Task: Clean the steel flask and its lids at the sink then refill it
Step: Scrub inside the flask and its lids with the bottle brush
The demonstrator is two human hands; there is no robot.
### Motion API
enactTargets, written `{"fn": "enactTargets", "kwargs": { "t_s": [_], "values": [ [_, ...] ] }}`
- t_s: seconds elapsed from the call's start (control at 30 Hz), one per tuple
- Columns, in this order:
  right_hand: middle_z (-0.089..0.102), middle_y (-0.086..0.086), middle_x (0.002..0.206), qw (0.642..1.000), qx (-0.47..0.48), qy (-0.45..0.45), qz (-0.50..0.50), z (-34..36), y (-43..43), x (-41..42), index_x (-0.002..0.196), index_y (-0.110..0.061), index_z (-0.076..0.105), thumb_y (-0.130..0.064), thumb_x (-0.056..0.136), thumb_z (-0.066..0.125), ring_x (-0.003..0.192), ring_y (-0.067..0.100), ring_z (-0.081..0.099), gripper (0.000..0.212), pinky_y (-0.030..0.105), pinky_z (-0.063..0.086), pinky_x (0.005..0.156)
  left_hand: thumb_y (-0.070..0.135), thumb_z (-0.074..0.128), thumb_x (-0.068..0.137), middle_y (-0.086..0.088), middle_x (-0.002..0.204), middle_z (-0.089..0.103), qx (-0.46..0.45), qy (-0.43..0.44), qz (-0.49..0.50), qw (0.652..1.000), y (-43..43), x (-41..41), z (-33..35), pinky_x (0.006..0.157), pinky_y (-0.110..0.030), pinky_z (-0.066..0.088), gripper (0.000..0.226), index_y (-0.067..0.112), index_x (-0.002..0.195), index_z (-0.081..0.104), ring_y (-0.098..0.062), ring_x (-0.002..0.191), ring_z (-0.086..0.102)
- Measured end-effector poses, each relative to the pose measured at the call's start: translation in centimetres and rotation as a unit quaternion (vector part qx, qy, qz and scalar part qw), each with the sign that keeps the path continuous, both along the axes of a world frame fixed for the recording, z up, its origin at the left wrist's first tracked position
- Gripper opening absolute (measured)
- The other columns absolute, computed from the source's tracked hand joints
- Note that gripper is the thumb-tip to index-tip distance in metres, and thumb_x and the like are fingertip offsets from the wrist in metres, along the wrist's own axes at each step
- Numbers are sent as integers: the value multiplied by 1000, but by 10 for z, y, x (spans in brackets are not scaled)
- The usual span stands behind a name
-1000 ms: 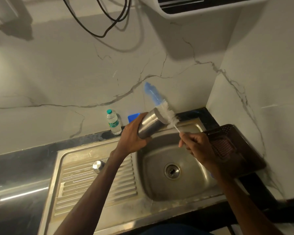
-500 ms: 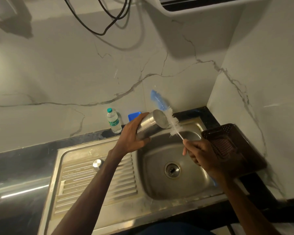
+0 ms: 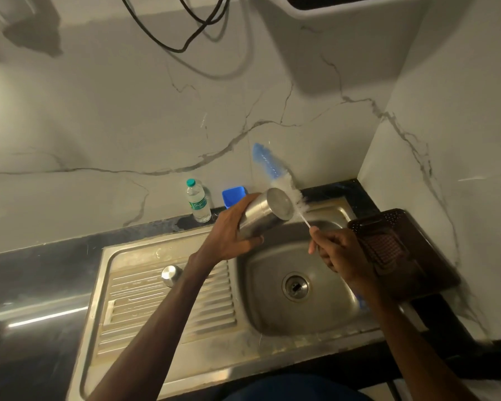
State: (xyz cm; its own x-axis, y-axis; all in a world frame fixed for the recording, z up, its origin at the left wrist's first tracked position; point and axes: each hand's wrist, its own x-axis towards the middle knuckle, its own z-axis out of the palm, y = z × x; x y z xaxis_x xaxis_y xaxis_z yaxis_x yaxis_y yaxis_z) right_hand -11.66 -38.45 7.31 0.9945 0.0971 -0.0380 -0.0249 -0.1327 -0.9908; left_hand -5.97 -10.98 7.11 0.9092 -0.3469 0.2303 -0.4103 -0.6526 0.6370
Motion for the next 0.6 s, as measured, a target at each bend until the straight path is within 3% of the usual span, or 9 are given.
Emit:
{"fn": "enactTargets", "kwargs": {
  "t_s": [0.07,0.13,0.2,0.27,0.4,0.5,0.6],
  "values": [
    [39,-7,47,1000,-12,-13,1,11,9,7,76,10,63,-23,107,52,37,3,31,46,14,26,39,20,89,72,31,118,48,0,9,-13,1000,-3,-6,-2,83,-3,42,95,56,138,32,12,105,53],
    [41,-3,48,999,-27,-25,1,17,16,11,77,11,64,-24,107,53,37,4,33,47,14,27,40,16,91,73,28,120,48,-20,29,-9,999,-1,-7,-4,83,-1,42,99,58,138,29,17,106,52],
    [40,0,49,999,-46,-20,14,16,16,9,76,8,65,-25,107,53,38,6,33,47,15,28,40,20,92,73,16,124,55,-40,49,12,998,5,-6,-1,87,-9,49,97,47,145,32,7,107,57],
    [39,-3,47,997,-72,-6,27,7,12,4,73,3,67,-26,107,54,39,7,33,46,16,28,42,25,92,71,7,128,60,-77,64,50,994,17,-3,0,90,-28,56,96,38,149,38,-4,107,61],
    [39,-6,45,993,-115,-4,31,-12,10,-3,72,-8,75,-27,104,59,41,10,33,41,19,30,45,16,90,76,12,121,63,-214,107,152,959,37,-8,6,83,-23,51,78,36,138,47,2,105,62],
    [41,-6,44,992,-124,-21,14,-23,19,3,75,-16,80,-28,101,65,41,8,33,32,22,29,46,16,88,78,6,122,68,-301,149,193,922,46,-14,7,91,-35,55,74,29,140,50,-11,108,67],
    [56,-9,47,988,-151,-34,-7,-21,32,14,78,-22,80,-31,99,68,42,6,44,26,22,35,48,18,86,76,9,116,72,-328,154,204,909,52,-18,11,91,-38,56,64,34,130,55,-8,103,70]
  ]
}}
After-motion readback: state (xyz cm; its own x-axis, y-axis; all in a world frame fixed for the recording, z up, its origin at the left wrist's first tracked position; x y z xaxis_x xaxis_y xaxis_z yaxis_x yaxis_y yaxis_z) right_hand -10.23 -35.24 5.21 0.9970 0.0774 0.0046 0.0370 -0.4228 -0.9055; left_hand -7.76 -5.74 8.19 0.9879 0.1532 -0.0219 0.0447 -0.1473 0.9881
